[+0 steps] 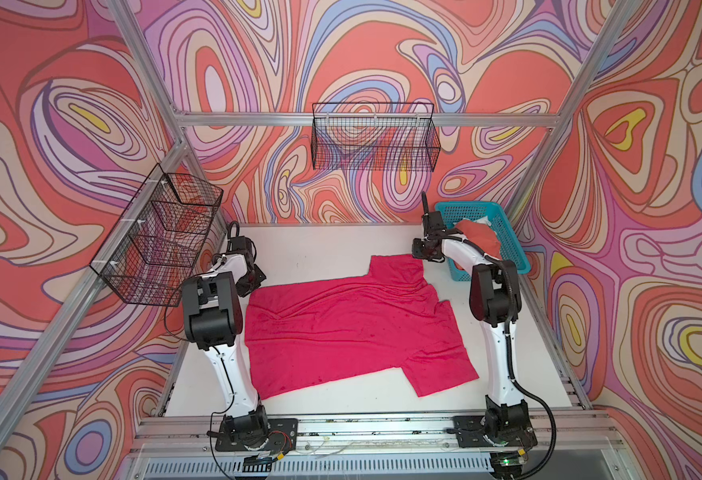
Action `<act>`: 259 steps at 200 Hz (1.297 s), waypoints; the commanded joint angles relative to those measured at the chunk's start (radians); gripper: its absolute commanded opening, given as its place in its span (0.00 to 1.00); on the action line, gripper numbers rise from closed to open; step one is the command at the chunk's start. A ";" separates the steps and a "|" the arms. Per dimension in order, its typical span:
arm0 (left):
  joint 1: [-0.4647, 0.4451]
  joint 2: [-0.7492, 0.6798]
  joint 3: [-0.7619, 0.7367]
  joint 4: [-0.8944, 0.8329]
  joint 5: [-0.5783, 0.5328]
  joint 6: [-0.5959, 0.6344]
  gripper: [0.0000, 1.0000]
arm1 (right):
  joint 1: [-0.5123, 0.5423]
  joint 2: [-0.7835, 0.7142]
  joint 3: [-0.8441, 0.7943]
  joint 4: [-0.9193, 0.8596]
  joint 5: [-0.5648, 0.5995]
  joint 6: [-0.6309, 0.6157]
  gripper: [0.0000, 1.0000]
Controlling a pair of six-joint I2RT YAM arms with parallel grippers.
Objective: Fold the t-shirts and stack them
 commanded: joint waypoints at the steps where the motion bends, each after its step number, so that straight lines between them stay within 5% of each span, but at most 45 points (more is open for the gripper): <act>1: -0.001 -0.003 0.010 -0.006 0.035 -0.011 0.00 | 0.003 -0.069 -0.016 0.027 0.002 0.003 0.00; 128: -0.028 -0.097 0.209 0.152 0.119 -0.073 0.00 | -0.015 -0.164 0.110 0.178 0.125 0.001 0.00; 189: -0.026 -0.034 0.305 0.175 0.139 -0.090 0.00 | -0.018 -0.105 0.241 0.165 0.019 -0.093 0.00; 259: -0.025 0.021 0.360 0.168 0.161 -0.083 0.00 | -0.018 -0.054 0.296 0.211 0.034 -0.131 0.00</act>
